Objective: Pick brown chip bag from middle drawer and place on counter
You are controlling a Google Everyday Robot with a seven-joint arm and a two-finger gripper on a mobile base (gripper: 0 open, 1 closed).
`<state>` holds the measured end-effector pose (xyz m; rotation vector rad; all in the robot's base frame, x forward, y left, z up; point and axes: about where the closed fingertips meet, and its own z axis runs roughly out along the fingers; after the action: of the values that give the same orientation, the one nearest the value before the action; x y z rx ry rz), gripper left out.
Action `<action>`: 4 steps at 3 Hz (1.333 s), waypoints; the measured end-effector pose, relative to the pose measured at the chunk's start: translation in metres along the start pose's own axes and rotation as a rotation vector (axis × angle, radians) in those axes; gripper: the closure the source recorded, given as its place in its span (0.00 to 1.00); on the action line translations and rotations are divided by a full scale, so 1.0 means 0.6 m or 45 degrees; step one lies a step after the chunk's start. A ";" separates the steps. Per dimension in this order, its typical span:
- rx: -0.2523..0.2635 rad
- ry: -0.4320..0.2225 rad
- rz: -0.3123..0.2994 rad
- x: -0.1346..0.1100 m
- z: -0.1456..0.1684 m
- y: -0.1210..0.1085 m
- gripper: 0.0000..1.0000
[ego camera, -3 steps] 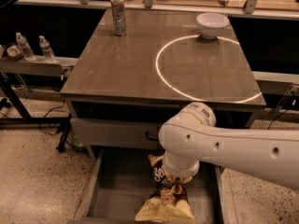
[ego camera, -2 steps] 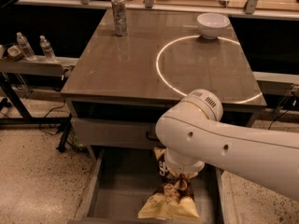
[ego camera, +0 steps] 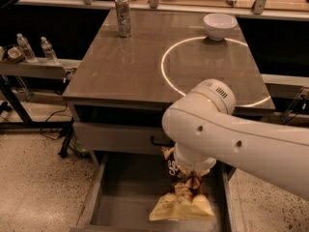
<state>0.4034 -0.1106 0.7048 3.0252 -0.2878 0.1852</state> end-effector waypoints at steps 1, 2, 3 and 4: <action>-0.067 0.082 0.005 0.063 -0.117 0.061 1.00; -0.127 0.136 0.008 0.099 -0.200 0.095 1.00; -0.147 0.269 0.011 0.141 -0.348 0.110 1.00; -0.147 0.269 0.011 0.141 -0.348 0.110 1.00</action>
Offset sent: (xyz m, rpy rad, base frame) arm 0.0487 -0.0769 0.1994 -0.1854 -0.1257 -0.0163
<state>0.4500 -0.1678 0.9275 2.8595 -0.2821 0.4682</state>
